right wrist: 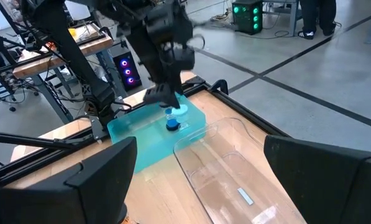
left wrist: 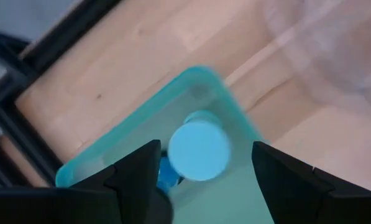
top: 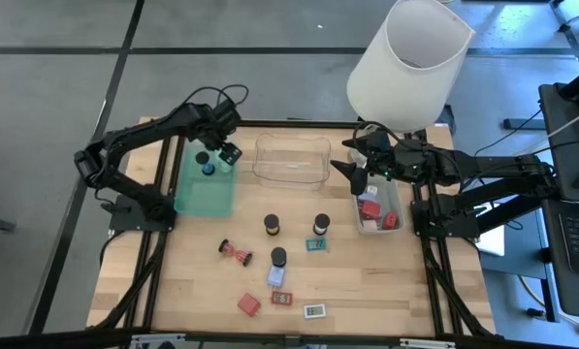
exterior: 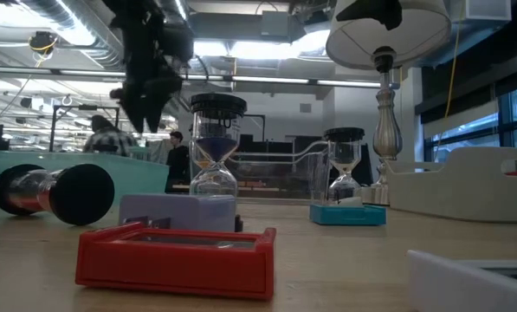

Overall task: Pick & Place Office items
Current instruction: Put the black and orange hourglass into the green bin

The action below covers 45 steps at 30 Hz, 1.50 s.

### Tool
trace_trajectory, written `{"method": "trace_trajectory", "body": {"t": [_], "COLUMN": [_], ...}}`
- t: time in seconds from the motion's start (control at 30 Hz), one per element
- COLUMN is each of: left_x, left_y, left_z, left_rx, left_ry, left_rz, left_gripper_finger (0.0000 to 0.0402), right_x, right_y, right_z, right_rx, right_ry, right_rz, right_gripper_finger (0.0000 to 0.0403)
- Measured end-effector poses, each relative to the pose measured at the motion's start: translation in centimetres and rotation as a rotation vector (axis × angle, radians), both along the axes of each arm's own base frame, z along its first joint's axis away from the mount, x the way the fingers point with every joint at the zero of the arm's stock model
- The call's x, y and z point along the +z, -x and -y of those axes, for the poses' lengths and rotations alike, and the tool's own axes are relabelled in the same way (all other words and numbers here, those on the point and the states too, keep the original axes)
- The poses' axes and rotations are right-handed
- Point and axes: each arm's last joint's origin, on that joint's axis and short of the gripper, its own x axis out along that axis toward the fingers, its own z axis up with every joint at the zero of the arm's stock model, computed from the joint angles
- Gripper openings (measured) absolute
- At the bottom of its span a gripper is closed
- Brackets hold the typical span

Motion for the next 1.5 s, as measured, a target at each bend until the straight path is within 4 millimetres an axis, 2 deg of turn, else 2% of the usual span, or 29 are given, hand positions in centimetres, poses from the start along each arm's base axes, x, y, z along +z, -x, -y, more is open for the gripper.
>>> {"method": "trace_trajectory", "body": {"t": [0.07,0.17,0.37,0.6,0.7,0.83,1.03,1.23,1.5], "left_x": [1.2,2.4,3.1,2.3,1.4,0.0,-2.5,-5.2,-5.6], "left_y": [-0.2,-0.6,-2.3,-4.1,-4.6,-5.4,-7.0,-8.7,-9.2], "left_z": [0.5,2.2,8.1,15.6,18.0,20.2,21.9,21.8,20.5], "left_rx": [-0.018,-0.071,-0.319,-0.647,-0.717,-0.799,-0.981,-1.039,-0.992], "left_ry": [-0.002,-0.008,-0.069,-0.137,-0.180,-0.167,-0.291,-0.329,-0.337], "left_rz": [0.056,0.135,0.259,0.471,0.529,0.553,0.472,0.362,0.342], "left_gripper_finger": [0.0249,0.0249,0.0248,0.0249,0.0249,0.0253,0.0275,0.0290,0.0288], "right_x": [0.0,-0.2,-1.0,-2.7,-3.5,-4.3,-4.6,-4.6,-4.6], "right_y": [0.0,0.0,-0.4,-2.1,-2.8,-3.6,-3.8,-3.8,-3.8], "right_z": [0.0,-0.2,-1.2,-2.3,-2.5,-2.6,-2.6,-2.7,-2.7], "right_rx": [0.015,0.060,0.156,0.195,0.201,0.202,0.201,0.208,0.224], "right_ry": [-0.001,-0.003,0.022,0.028,0.029,0.031,0.030,0.027,0.018], "right_rz": [-0.004,-0.029,-0.095,-0.188,-0.221,-0.255,-0.266,-0.266,-0.265], "right_gripper_finger": [0.0354,0.0354,0.0354,0.0354,0.0354,0.0354,0.0354,0.0354,0.0354]}}
